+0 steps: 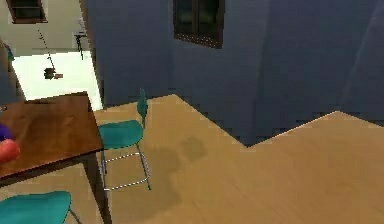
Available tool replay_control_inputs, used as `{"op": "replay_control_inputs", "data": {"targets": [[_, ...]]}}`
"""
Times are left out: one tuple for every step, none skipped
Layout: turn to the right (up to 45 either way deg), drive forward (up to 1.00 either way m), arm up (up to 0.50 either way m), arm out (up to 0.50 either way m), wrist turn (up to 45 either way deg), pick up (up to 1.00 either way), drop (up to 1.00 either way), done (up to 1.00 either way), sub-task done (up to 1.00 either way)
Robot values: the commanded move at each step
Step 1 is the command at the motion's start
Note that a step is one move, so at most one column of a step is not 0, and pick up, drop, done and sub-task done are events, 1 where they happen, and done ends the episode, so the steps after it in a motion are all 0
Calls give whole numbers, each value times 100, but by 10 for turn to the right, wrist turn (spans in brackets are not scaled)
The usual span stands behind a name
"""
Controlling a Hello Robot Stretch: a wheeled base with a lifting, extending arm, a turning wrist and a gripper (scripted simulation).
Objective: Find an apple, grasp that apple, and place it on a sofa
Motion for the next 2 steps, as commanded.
{"op": "replay_control_inputs", "data": {"targets": [[0,100,0,0,0,0,0,0,0],[60,0,0,0,0,0,0,0,0]]}}
